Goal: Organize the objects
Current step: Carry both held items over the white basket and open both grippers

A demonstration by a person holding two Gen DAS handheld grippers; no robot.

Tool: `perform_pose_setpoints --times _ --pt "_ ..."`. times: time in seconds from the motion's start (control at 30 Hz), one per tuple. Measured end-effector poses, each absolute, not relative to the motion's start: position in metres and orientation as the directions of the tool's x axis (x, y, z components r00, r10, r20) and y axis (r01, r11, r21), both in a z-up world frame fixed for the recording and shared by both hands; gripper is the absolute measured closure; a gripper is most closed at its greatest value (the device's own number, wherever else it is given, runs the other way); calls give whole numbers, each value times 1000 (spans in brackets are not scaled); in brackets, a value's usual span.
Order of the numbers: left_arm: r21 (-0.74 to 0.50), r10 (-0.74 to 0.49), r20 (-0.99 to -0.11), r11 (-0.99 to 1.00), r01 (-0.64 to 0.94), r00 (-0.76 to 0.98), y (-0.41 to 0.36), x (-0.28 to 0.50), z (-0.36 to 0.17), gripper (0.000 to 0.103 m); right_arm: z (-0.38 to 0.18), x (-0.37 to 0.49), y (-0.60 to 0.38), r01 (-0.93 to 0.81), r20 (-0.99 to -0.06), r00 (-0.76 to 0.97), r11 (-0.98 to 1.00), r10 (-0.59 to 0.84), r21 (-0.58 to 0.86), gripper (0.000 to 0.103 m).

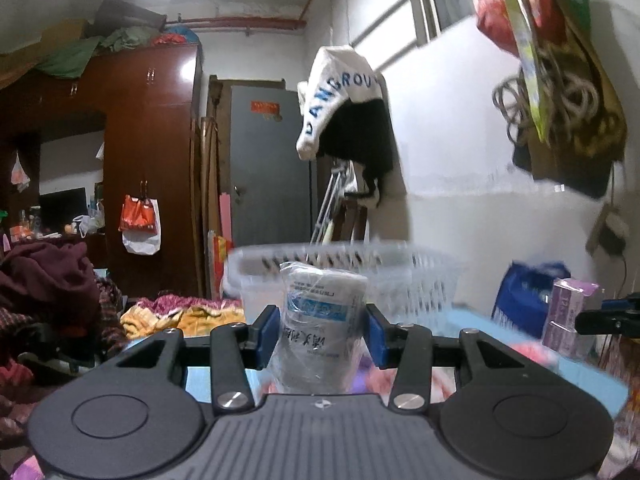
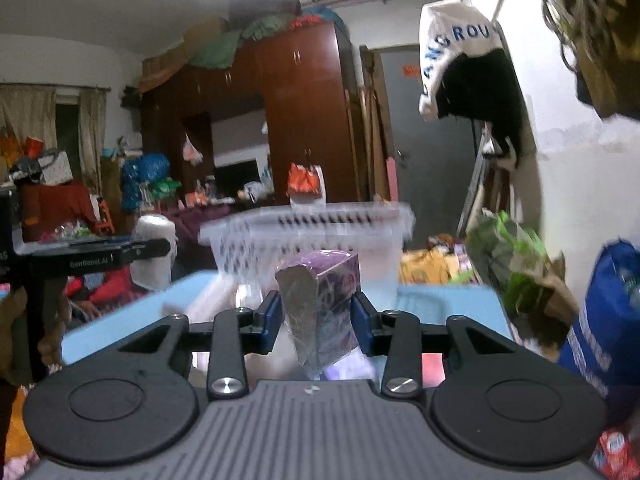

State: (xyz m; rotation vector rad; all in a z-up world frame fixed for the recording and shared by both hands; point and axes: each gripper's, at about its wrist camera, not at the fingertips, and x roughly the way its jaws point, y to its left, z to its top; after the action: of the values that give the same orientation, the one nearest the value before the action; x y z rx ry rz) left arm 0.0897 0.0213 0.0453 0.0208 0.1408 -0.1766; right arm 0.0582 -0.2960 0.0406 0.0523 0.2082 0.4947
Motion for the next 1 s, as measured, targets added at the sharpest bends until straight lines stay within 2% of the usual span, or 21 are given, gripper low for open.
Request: perform_pose_setpoints --times 0.13,0.3,0.4,0.5,0.6,1.0 --pt "-49 -206 -136 978 201 969 25 118 82 54 77 99 -268 -472 -173 864 880 472 45 61" --pt "-94 -227 -212 973 212 950 19 184 112 54 102 177 -223 -450 -267 862 893 431 -13 62" --pt "-122 -209 -311 976 179 927 17 226 103 54 100 224 -206 -426 -357 848 905 392 -17 62" --pt "-143 -190 -363 979 147 912 23 249 90 54 93 243 -198 -408 -389 846 912 364 -33 62" --pt "-170 -195 -375 976 139 906 30 256 82 54 87 243 -196 -417 -393 840 908 374 -28 62" --pt "-112 -162 -398 986 127 903 19 262 72 54 80 250 -204 -397 -421 838 917 347 -33 62"
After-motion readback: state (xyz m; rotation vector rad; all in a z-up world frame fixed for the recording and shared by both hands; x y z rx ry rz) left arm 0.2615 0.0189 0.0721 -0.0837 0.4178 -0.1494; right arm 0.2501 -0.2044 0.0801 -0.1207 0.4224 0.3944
